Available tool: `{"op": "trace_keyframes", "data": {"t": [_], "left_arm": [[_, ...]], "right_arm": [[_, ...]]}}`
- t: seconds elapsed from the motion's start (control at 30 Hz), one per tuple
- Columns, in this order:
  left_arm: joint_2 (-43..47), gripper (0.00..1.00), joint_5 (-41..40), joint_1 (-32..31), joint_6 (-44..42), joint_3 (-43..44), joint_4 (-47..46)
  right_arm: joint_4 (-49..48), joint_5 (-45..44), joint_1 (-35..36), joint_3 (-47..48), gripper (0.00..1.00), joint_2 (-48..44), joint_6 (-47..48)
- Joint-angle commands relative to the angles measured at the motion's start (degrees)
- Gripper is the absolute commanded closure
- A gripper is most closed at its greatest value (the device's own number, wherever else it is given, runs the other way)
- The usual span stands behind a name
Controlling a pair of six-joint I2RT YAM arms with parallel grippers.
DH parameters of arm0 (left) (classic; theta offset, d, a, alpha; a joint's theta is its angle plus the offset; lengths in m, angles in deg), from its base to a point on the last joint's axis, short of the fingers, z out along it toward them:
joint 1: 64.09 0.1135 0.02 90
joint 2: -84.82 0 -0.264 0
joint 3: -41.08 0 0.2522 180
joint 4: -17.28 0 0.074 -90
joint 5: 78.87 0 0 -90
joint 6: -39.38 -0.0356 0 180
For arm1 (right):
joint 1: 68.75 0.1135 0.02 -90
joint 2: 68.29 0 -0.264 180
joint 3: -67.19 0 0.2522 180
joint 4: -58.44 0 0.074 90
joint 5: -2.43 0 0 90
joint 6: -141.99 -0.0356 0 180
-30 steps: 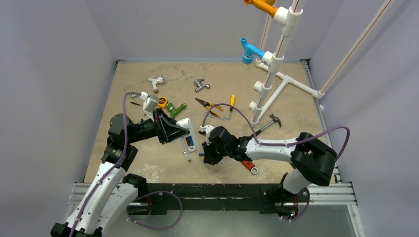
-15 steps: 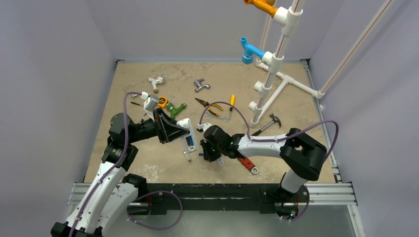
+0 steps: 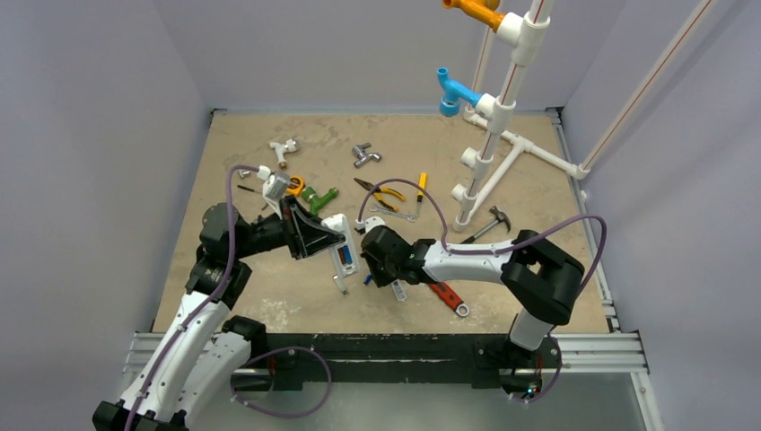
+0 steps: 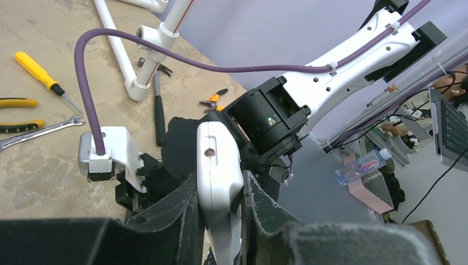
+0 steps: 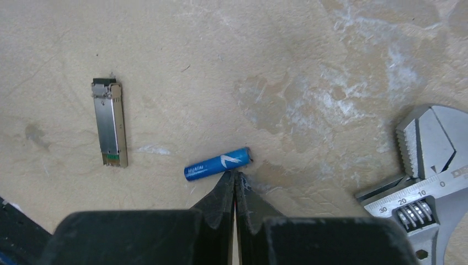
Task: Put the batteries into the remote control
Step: Adjust the battery at the center of the board.
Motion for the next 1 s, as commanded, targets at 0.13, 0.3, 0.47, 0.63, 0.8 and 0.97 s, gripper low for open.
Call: {"op": "trace_keyframes", "data": {"t": [0.13, 0.3, 0.47, 0.63, 0.8, 0.97], "left_arm": [[0.74, 1.0, -0.67, 0.19, -1.57, 3.06, -1.01], [1.16, 1.0, -0.82, 0.19, -1.81, 3.24, -0.25], [1.34, 1.0, -1.02, 0.23, -1.98, 3.41, 0.26], [1.47, 1.0, -1.28, 0.19, -2.19, 3.26, 0.56], [1.37, 1.0, -1.25, 0.21, -2.29, 3.41, 0.69], [1.71, 1.0, -1.24, 0.24, -2.71, 3.58, 1.34]], "right_arm": [[3.62, -8.47, 0.18, 2.01, 1.0, 4.85, 0.26], [1.68, -8.25, 0.19, 2.53, 1.0, 5.78, 0.45], [-0.17, -7.35, 0.18, 2.79, 1.0, 6.26, 0.84], [-2.13, -6.95, 0.18, 2.07, 1.0, 5.68, 0.39], [-4.95, -8.12, 0.18, 0.05, 1.0, 2.79, -1.45], [-5.53, -13.57, 0.18, -2.63, 0.95, -2.45, -4.96]]}}
